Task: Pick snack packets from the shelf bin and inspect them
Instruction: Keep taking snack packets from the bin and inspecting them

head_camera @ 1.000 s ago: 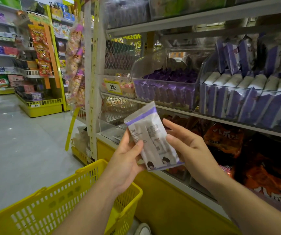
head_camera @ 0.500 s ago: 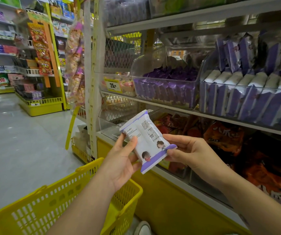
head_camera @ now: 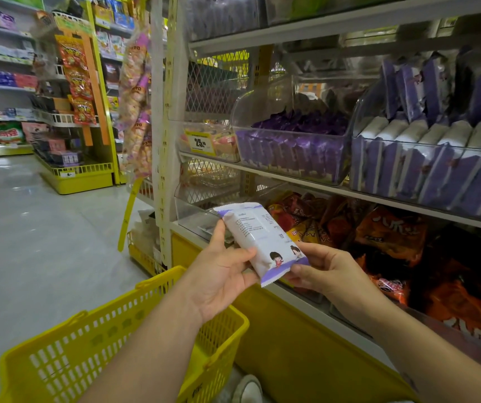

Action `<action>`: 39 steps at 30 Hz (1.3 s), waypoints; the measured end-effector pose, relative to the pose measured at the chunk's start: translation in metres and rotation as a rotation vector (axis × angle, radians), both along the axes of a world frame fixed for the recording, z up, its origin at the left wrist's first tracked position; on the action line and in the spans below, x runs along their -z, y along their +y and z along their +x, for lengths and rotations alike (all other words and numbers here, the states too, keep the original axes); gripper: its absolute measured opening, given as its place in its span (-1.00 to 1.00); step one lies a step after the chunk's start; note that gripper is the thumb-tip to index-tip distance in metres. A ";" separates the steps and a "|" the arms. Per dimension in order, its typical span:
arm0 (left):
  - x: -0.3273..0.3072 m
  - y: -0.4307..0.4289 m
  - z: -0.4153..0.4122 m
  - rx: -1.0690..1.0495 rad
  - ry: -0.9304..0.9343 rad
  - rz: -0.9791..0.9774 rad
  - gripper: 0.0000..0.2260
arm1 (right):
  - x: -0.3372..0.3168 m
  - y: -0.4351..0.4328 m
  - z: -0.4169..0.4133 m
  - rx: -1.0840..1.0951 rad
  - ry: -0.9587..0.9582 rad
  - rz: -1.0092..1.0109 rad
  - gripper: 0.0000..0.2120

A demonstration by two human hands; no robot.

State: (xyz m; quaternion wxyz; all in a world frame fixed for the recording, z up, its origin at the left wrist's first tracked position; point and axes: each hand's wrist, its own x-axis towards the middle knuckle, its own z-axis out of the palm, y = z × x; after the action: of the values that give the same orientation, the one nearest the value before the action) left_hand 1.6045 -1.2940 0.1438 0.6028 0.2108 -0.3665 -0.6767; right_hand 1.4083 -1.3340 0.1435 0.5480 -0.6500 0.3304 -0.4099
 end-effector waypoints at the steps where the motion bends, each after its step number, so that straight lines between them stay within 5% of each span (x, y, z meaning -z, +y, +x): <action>1: 0.000 0.000 -0.001 -0.015 -0.031 -0.004 -0.18 | 0.001 0.000 0.000 -0.009 0.004 0.009 -0.67; 10: 0.008 -0.003 -0.010 -0.247 -0.247 0.074 -0.60 | -0.008 0.003 0.012 -0.137 -0.172 0.117 -0.58; 18: 0.015 -0.005 -0.020 -0.300 -0.496 -0.060 -0.59 | -0.009 0.015 0.020 -0.167 -0.076 0.015 -0.70; 26: 0.013 -0.001 -0.023 -0.300 -0.802 -0.153 -0.05 | -0.011 0.023 0.021 -0.063 0.056 -0.174 -0.71; 35: 0.010 -0.001 -0.013 -0.392 -0.591 -0.042 -0.67 | -0.011 0.026 0.022 -0.068 0.123 -0.230 -0.66; 39: 0.008 0.000 -0.010 -0.438 -0.569 -0.027 -0.80 | -0.012 0.030 0.023 -0.088 0.143 -0.253 -0.66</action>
State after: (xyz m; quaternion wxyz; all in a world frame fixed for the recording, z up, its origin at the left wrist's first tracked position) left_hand 1.5941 -1.2935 0.1354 0.6102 0.4563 -0.4745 -0.4408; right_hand 1.4315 -1.3041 0.1557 0.4542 -0.7554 0.2853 -0.3765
